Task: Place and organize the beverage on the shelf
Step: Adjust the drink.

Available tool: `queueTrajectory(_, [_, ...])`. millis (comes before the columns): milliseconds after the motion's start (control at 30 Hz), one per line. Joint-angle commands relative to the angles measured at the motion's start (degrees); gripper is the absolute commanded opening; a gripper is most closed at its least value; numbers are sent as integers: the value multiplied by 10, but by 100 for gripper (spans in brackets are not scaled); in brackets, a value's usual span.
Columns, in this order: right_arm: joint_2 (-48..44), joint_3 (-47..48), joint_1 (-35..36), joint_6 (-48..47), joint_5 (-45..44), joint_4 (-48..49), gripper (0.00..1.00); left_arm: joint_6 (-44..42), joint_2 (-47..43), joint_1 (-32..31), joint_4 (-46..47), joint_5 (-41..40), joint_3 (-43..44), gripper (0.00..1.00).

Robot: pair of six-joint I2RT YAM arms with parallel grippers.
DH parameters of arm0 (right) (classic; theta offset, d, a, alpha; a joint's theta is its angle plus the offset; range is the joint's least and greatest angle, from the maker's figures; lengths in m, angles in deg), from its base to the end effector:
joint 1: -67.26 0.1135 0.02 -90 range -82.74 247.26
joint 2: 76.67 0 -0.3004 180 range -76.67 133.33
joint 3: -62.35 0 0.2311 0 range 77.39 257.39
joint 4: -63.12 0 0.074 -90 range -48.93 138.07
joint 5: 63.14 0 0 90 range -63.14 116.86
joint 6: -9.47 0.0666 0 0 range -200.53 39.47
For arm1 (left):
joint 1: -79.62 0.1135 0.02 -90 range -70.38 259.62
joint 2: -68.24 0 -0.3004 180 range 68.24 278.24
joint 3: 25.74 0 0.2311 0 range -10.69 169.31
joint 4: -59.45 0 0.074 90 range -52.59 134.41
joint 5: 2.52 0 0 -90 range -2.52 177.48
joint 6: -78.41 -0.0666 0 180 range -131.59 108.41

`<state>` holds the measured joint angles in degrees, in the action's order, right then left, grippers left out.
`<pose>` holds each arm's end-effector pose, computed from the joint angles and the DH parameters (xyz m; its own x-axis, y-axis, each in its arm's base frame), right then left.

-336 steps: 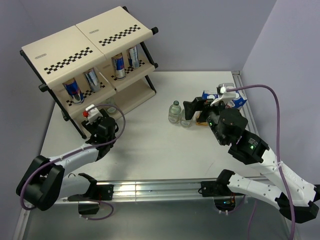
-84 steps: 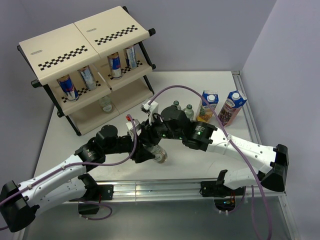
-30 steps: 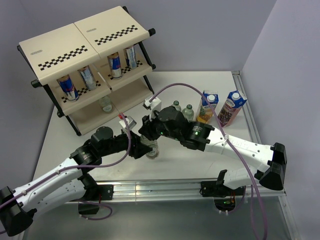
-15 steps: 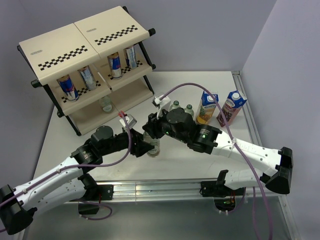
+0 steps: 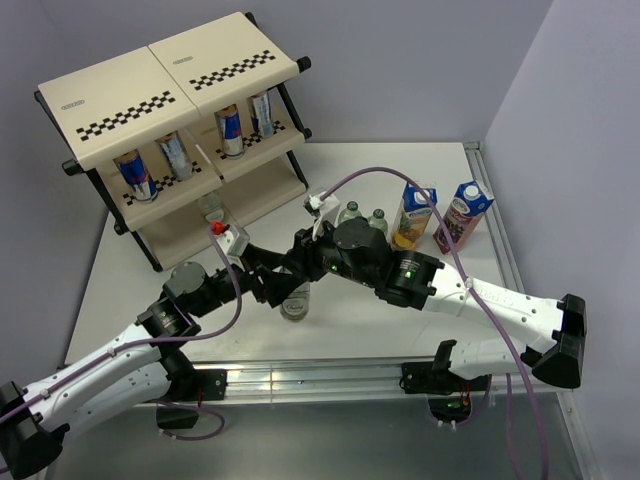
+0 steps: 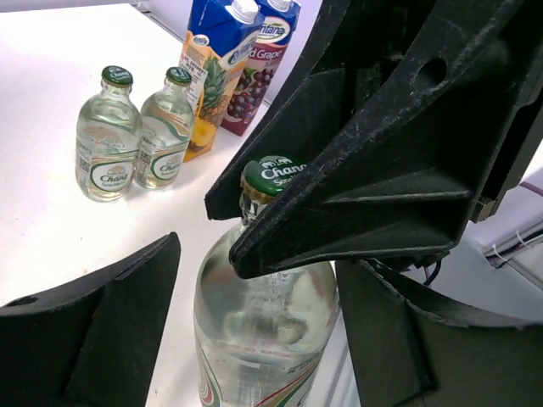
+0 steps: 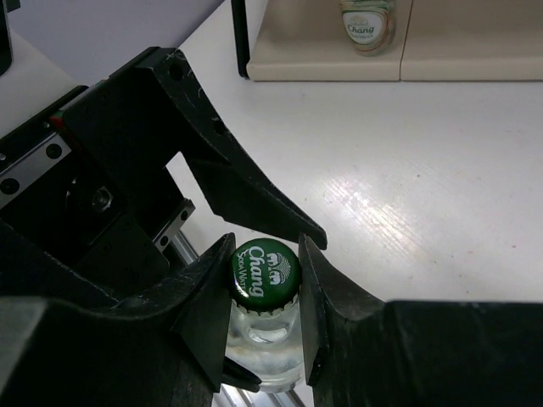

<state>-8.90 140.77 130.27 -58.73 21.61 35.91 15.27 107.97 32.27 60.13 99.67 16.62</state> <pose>0.1270 0.2360 0.3943 -0.4349 -0.0390 -0.8997 -0.7389 0.5865 0.3317 0.0972 -0.1262 0.3241 -0.3544 -0.2670 -0.8961 0.7864 0.4333 -0.4402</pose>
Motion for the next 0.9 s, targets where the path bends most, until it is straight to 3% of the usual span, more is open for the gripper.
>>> queueTrajectory(0, [-21,33,3,8,0,94,0,5,4,1,45,-8,-3,79])
queueTrajectory(133, [-14,41,3,-19,-8,87,0,0,9,2,23,-5,1,90])
queueTrajectory(267, [-15,47,3,-44,-23,84,0,-4,5,2,6,2,3,93])
queueTrajectory(633, [-10,75,3,-57,-15,70,0,-8,33,0,11,33,8,90])
queueTrajectory(867, [4,89,3,-67,-18,50,0,-14,39,-8,10,27,11,80])
